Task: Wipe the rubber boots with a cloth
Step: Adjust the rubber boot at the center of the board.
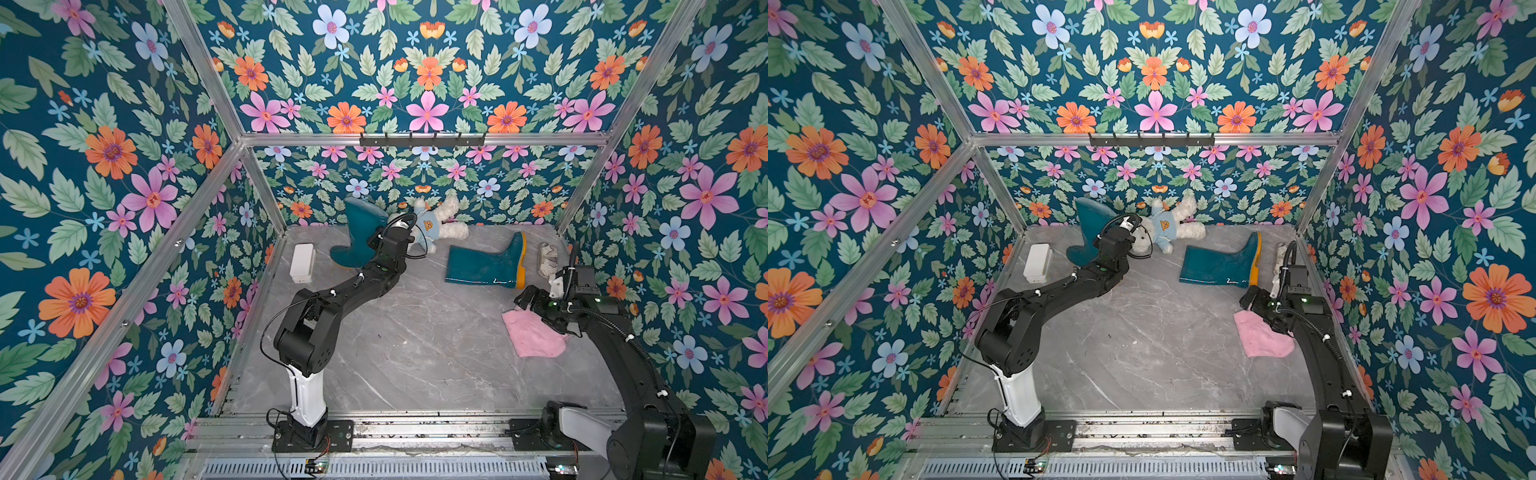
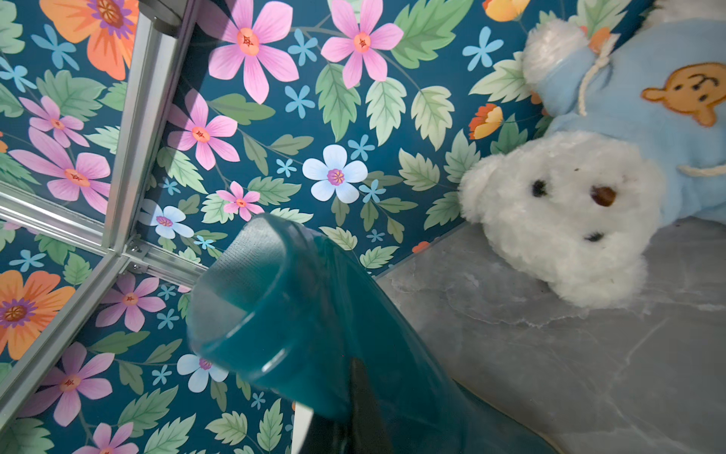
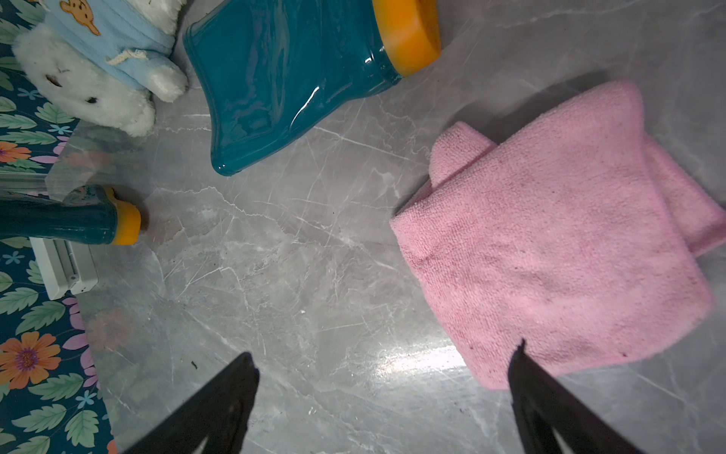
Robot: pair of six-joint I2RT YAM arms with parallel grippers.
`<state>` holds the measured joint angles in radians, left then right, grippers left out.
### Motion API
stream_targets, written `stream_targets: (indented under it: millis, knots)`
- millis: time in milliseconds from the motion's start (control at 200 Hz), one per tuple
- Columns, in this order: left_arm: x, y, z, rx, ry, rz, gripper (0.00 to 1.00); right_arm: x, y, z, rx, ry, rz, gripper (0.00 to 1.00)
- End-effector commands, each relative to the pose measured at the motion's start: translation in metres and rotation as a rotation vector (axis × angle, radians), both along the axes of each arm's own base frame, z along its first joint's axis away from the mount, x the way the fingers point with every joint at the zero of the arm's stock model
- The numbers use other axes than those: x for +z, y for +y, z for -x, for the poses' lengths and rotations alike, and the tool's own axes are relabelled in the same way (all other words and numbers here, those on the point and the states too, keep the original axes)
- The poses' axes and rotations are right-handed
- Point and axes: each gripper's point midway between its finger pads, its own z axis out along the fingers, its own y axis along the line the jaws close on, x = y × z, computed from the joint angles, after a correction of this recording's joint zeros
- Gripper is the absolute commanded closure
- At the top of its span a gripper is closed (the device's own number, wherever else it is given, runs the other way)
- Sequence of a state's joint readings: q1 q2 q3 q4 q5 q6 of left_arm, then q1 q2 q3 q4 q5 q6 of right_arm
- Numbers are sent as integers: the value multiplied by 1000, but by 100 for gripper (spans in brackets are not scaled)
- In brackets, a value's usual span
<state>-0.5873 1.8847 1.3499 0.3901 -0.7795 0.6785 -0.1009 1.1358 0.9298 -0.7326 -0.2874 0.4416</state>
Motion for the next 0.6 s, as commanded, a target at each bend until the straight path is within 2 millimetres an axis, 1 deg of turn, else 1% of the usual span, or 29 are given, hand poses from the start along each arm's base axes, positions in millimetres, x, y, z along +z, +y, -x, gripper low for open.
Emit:
stream_targets:
  millis: [0,120,230,280,320,350,425,550,595]
  knots:
    - [22,13,5,76,-94,56,100,-1,1,1,1,-2,-5,1]
    - [17,25,17,114,-102,92,100,-3,3,0,2,-3,-17,1]
    - [5,30,26,140,-90,101,100,-3,4,0,3,-6,-29,1]
    - [0,30,30,149,-83,107,97,-3,5,1,3,-5,-31,1]
    - [-5,30,33,157,-81,114,90,-3,5,0,2,-7,-32,1]
    - [-8,29,36,160,-79,120,82,-3,5,1,3,-7,-30,1]
    - [-15,29,44,174,-75,134,67,-3,5,2,1,-7,-32,1]
    - [-21,27,55,196,-65,155,49,-2,6,2,4,-10,-34,1]
    - [-20,27,59,204,-68,164,40,-1,6,2,4,-13,-35,1]
